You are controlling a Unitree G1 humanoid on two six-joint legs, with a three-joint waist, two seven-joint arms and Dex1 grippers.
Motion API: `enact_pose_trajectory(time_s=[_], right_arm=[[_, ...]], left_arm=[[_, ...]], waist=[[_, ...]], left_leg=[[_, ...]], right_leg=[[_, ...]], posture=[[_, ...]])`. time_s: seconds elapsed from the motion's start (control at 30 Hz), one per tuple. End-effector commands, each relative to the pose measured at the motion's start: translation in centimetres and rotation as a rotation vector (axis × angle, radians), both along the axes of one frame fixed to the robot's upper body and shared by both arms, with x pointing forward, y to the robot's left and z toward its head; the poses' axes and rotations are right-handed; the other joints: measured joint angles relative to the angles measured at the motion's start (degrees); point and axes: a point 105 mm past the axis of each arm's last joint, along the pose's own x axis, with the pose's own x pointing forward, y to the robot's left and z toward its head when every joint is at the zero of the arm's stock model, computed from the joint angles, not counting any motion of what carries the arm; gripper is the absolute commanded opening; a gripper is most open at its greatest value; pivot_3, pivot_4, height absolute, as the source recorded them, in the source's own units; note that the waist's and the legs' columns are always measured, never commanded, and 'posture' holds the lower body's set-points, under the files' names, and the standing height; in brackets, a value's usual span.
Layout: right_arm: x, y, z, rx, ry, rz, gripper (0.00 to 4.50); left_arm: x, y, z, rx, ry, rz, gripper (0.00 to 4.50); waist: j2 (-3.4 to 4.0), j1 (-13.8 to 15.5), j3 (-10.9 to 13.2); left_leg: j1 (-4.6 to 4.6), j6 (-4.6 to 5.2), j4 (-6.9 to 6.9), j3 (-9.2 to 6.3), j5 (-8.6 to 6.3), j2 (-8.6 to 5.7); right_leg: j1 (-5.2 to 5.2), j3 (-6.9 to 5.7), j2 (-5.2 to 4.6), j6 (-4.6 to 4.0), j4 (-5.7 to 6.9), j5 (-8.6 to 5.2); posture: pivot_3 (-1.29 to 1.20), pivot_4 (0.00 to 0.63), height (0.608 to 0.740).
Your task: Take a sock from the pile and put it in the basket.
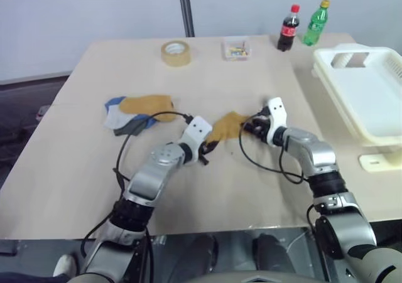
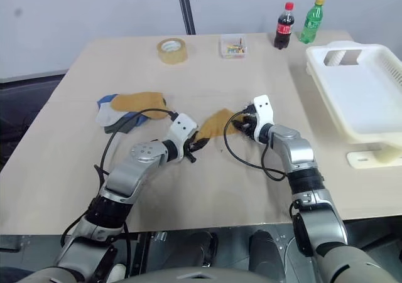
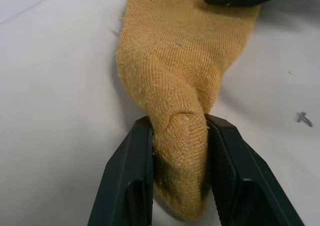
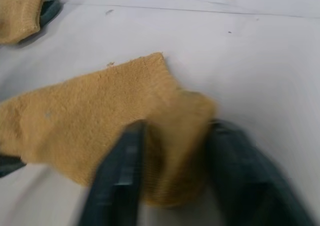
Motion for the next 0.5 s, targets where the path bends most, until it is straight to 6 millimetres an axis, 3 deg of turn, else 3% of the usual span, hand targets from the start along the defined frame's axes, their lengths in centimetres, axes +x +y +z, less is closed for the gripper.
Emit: enact_pose_trajectory(time_s=[0.03, 0.2, 0.4, 0.5], right_arm=[[-1.1, -0.2, 1.5, -0.007, -0.056, 0.033, 0.11], [-5.0, -2.0, 1.3, -0.027, 0.0, -0.025, 0.05], [-9.7, -2.6, 0.1, -0.026, 0.116, -0.078, 0.05], [-10.9, -2.7, -0.3, -0.016, 0.15, -0.108, 0.05]], left_arm=[[-0.5, 1.5, -1.9, 0.06, 0.059, 0.032, 1.51], [-1.8, 1.9, -1.9, 0.063, 0.067, 0.002, 1.51], [-4.0, 1.7, -2.4, 0.079, 0.115, -0.065, 1.51], [-5.1, 1.8, -2.6, 0.088, 0.138, -0.094, 1.51]], waist=[[0.0, -0.1, 0.0], [0.01, -0.5, 0.0], [0.05, -0.3, 0.0], [0.05, -0.2, 0.0]], left_leg=[[0.0, 0.0, 0.0, 0.0, 0.0, 0.0], [-0.08, 0.01, -0.12, 0.0, -0.01, 0.01], [-0.03, 0.01, -0.22, 0.03, -0.01, 0.05], [0.0, 0.02, -0.27, 0.06, -0.02, 0.06]], right_leg=[[-0.01, 0.0, 0.0, 0.0, 0.0, 0.0], [-0.06, 0.05, 0.0, 0.0, -0.1, 0.0], [-0.1, 0.13, 0.05, 0.0, -0.11, 0.0], [-0.1, 0.16, 0.04, 0.0, -0.15, -0.01]], posture=[[0.0, 0.15, 0.74], [0.0, 0.15, 0.74], [0.0, 0.15, 0.74], [0.0, 0.15, 0.74]])
